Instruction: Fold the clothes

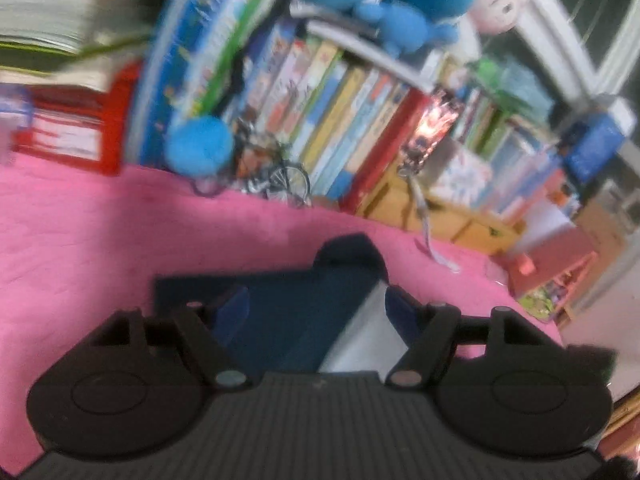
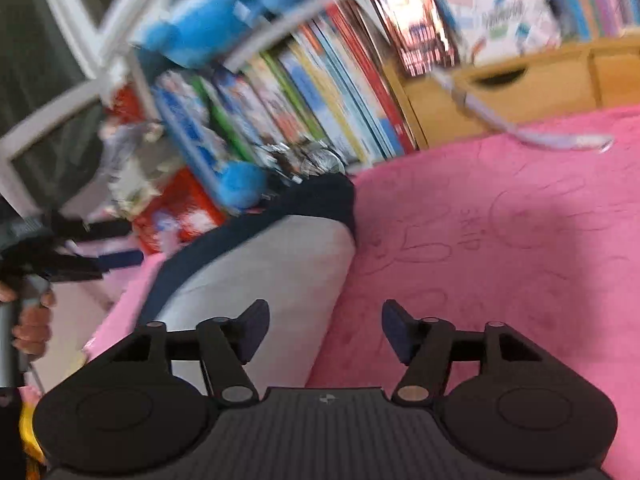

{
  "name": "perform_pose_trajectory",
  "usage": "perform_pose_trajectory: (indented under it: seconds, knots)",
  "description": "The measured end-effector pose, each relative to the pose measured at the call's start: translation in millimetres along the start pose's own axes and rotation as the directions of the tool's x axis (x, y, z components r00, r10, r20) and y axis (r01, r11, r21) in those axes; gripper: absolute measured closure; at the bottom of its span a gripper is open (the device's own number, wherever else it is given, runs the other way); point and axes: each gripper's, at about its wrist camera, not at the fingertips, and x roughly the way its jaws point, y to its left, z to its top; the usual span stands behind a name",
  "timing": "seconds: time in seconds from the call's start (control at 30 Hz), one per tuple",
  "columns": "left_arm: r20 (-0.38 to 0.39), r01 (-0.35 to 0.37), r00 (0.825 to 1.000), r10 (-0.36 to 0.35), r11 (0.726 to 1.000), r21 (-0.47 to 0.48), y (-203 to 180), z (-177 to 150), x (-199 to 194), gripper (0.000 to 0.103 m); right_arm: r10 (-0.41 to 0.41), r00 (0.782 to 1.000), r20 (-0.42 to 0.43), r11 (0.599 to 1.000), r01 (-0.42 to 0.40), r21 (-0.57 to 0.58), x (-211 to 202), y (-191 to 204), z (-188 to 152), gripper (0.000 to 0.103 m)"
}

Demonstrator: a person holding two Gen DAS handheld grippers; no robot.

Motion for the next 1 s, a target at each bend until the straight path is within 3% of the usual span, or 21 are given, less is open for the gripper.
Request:
perform_pose_trajectory:
  seconds: [0.1,0.23,0.3,0.33,0.4,0.63,0.8,0.93,1.0]
  knots:
    - [-0.101,0.022,0.995,-0.025,0.999,-0.038,-2.1,16.2,46.4,0.029,0.055,0.999,0.000,0.997,-0.055,0.048,30.5,-6.1,3.2,0.031]
    - [-0.245,-0.002,0.969,-0.024,0.994,-0.105,-0.7,27.9,100.7,0.028,0.106,0.994,0.029,0.994,-0.105,-0.029,38.2,1.5,-3.0,0.031]
    - [-0.247,0.026,0.967,-0.056,0.992,-0.124,-2.4,32.2,108.8,0.032,0.125,0.992,0.024,0.989,-0.123,-0.084,40.4,8.3,-10.1,0.029]
    - [-0.245,0.042,0.967,-0.073,0.990,-0.132,-3.4,34.3,112.1,0.049,0.128,0.992,0.017,0.988,-0.126,-0.087,41.6,10.9,-10.5,0.029]
    - [-0.242,0.073,0.964,-0.108,0.986,-0.148,-5.5,38.6,118.8,0.069,0.131,0.991,0.010,0.987,-0.129,-0.091,41.9,13.0,-10.3,0.029]
    - [-0.224,0.183,0.948,-0.228,0.962,-0.203,-12.5,53.6,142.0,0.072,0.125,0.992,0.002,0.982,-0.123,-0.147,41.1,22.3,-6.9,0.029]
    - [-0.163,0.278,0.930,-0.330,0.920,-0.278,-8.0,61.3,136.1,0.068,0.119,0.993,-0.004,0.980,-0.118,-0.158,39.7,23.2,-5.4,0.027]
    - [-0.219,0.206,0.948,-0.232,0.969,-0.133,-16.2,59.8,112.6,0.036,0.122,0.992,-0.012,0.981,-0.122,-0.149,40.0,20.8,-2.9,0.026]
    - [-0.249,0.143,0.956,-0.155,0.987,-0.067,-15.7,52.2,107.4,0.033,0.121,0.993,-0.013,0.981,-0.122,-0.150,39.6,20.7,-2.6,0.026]
